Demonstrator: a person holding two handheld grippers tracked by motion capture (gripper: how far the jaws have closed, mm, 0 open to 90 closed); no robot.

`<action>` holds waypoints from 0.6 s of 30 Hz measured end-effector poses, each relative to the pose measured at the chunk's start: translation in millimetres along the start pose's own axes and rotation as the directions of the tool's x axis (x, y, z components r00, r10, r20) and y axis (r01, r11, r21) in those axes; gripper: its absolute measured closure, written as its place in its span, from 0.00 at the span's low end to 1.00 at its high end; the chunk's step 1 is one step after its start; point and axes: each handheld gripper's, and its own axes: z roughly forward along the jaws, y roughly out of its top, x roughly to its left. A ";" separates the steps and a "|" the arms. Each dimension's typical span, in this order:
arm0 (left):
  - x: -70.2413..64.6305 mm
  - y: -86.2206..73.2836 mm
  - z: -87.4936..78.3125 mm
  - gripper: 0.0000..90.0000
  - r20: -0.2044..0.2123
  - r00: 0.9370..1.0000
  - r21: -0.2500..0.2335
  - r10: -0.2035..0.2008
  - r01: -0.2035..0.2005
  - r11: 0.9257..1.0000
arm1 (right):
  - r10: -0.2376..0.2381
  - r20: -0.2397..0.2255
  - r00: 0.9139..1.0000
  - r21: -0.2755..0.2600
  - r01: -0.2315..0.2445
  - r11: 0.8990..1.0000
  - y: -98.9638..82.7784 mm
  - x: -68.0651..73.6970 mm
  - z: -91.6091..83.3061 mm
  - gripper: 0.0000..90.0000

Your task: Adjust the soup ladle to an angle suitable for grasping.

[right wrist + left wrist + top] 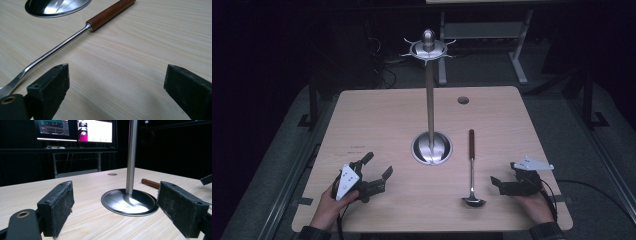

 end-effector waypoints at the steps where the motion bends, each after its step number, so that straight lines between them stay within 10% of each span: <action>1: 0.0 0.1 0.0 0.15 0.000 1.000 0.002 0.001 -0.001 1.000 | 0.000 0.000 1.000 0.000 0.000 1.000 0.0 0.0 0.0 0.06; 18: -0.1 0.2 0.3 0.15 0.004 1.000 0.005 0.003 -0.003 1.000 | -0.009 0.013 1.000 -0.040 0.010 0.999 8.9 -4.6 7.6 0.64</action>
